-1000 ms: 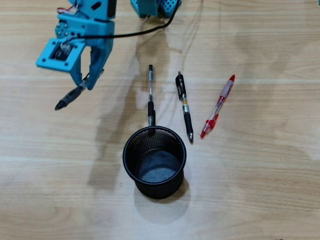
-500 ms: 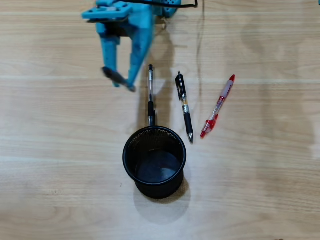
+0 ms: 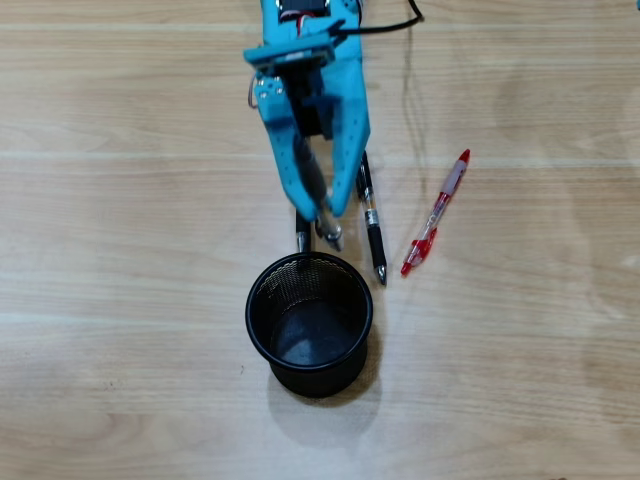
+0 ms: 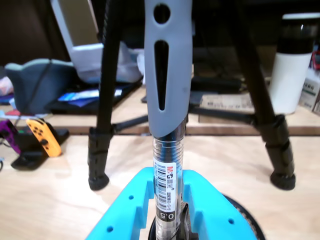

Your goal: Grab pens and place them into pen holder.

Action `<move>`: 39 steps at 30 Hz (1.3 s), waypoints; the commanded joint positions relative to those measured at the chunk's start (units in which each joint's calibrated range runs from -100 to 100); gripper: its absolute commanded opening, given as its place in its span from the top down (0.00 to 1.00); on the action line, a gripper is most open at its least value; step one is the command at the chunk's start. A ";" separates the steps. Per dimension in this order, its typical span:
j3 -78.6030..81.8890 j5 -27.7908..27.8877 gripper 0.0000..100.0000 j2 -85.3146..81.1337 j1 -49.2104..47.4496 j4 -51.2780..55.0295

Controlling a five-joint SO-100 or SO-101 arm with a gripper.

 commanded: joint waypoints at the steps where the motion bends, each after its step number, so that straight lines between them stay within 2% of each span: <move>1: -3.58 -0.16 0.98 3.79 0.22 -1.92; 8: -12.78 0.20 0.98 15.81 1.13 -1.83; 16: -17.73 0.20 0.98 22.27 3.40 -1.83; 25: -17.82 0.25 0.98 22.78 3.95 -1.83; 32: -17.82 0.25 0.86 22.11 3.95 -1.49; 39: -17.01 1.77 0.86 16.65 3.95 -0.88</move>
